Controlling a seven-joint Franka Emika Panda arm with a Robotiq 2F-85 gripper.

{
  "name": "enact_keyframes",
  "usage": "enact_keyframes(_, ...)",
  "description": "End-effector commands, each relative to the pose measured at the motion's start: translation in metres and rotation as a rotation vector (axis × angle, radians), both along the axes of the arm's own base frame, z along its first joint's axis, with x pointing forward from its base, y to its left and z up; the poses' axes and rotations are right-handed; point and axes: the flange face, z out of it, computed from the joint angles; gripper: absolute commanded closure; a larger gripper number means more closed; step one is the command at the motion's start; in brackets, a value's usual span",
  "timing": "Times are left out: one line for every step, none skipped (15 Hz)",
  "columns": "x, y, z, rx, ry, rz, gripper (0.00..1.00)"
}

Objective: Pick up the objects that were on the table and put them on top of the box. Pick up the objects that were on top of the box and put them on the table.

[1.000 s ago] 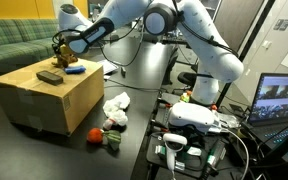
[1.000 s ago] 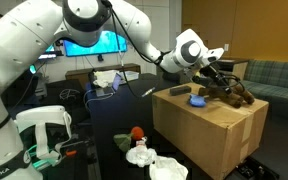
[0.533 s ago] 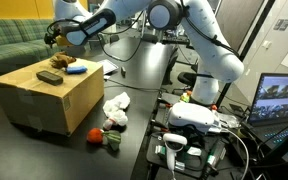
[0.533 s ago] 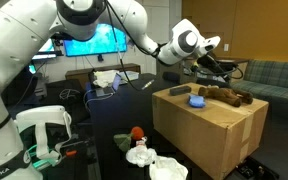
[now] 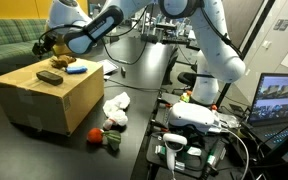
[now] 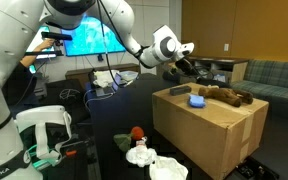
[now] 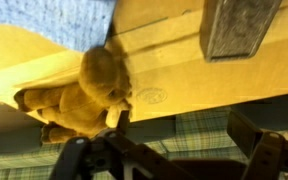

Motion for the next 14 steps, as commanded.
enact_keyframes(-0.033,0.021,-0.018,-0.020,0.036,0.115,0.00)
enact_keyframes(-0.038,0.025,-0.024,-0.025,0.055,0.138,0.00)
enact_keyframes(-0.042,0.028,-0.033,-0.033,0.070,0.155,0.00)
enact_keyframes(-0.046,0.030,-0.040,-0.039,0.084,0.172,0.00)
enact_keyframes(-0.049,0.031,-0.045,-0.045,0.096,0.189,0.00)
enact_keyframes(-0.051,0.032,-0.051,-0.048,0.108,0.205,0.00)
enact_keyframes(-0.052,0.032,-0.054,-0.053,0.109,0.221,0.00)
enact_keyframes(-0.054,0.033,-0.058,-0.059,0.116,0.235,0.00)
enact_keyframes(-0.056,0.033,-0.062,-0.065,0.125,0.248,0.00)
enact_keyframes(-0.057,0.033,-0.064,-0.069,0.134,0.261,0.00)
enact_keyframes(-0.058,0.033,-0.067,-0.073,0.142,0.270,0.00)
enact_keyframes(-0.059,0.033,-0.068,-0.073,0.146,0.281,0.00)
enact_keyframes(-0.059,0.033,-0.067,-0.074,0.146,0.288,0.00)
enact_keyframes(-0.059,0.033,-0.067,-0.074,0.149,0.294,0.00)
